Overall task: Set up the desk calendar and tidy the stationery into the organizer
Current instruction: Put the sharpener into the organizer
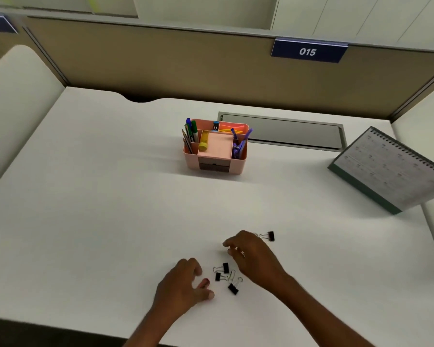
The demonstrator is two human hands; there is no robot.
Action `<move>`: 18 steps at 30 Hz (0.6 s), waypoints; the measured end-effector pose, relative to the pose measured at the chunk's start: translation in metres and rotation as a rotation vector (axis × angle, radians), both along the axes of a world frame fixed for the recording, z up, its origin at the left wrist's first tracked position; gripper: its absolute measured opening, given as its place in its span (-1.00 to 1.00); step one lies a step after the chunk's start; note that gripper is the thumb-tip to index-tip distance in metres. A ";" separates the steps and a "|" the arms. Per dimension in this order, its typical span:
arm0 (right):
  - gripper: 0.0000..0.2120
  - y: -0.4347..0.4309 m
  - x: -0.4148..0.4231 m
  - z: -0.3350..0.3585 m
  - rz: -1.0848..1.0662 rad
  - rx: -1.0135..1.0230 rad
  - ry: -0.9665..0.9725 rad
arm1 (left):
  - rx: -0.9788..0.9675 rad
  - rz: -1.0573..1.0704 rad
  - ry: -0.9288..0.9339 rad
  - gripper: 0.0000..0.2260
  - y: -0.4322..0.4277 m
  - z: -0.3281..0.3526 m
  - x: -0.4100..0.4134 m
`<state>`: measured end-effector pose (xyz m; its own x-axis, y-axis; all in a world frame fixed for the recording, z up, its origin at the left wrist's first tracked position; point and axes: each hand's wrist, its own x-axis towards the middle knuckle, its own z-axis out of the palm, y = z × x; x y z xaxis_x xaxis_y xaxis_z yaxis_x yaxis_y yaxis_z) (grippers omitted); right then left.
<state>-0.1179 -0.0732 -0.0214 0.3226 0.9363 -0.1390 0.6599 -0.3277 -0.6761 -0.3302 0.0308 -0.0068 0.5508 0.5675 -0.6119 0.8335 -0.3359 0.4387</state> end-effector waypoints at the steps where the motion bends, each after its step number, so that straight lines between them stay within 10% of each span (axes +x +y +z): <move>1: -0.81 -0.006 -0.004 -0.001 0.003 -0.019 0.002 | 0.014 -0.009 -0.015 -0.57 -0.005 -0.002 -0.002; 6: -0.74 -0.029 -0.026 -0.006 0.022 -0.083 0.028 | 0.063 0.091 -0.134 -0.86 -0.018 -0.006 -0.005; 18: -0.77 -0.018 -0.025 0.023 -0.048 0.087 0.130 | -0.272 0.427 -0.481 -0.76 -0.008 0.023 0.039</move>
